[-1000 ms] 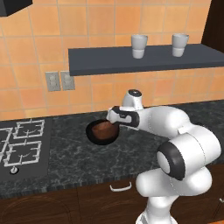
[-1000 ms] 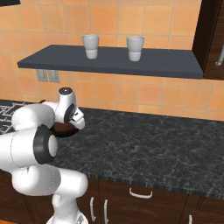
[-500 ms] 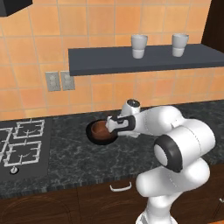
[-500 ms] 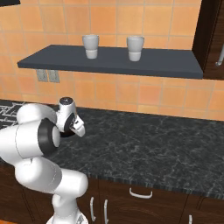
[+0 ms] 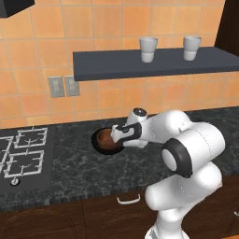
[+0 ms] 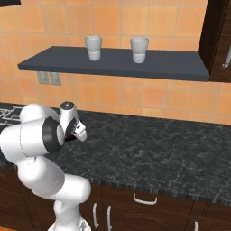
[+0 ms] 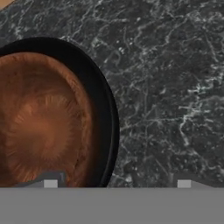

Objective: Pick up the bowls on the counter and stack them on top of one another in the open cabinet. Place the smaller bowl on top of the larger bowl.

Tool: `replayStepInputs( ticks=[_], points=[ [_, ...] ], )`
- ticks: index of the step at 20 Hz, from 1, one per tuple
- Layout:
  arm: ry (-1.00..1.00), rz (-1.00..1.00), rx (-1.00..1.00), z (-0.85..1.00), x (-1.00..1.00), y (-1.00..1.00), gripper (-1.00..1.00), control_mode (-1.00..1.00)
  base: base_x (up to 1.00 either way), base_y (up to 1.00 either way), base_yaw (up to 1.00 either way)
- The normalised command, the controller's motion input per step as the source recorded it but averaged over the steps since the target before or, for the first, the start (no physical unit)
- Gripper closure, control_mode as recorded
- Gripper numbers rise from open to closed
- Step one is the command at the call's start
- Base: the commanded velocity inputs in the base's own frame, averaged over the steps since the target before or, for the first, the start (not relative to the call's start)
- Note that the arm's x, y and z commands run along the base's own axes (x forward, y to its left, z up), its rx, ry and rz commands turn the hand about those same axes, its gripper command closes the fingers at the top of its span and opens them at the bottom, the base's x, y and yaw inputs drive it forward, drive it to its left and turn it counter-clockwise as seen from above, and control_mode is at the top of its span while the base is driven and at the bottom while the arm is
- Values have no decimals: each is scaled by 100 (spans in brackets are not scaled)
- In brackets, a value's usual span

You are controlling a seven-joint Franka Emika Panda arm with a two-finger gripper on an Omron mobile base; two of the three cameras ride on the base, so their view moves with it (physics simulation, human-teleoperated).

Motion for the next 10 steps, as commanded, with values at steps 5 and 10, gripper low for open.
replayStepInputs(
  ticks=[5,10],
  points=[
    [-20,0,5,11,-12,-3,-100,-100,0,0,0],
    [-3,0,1,-4,6,0,-100,-100,0,0,0]
  ],
)
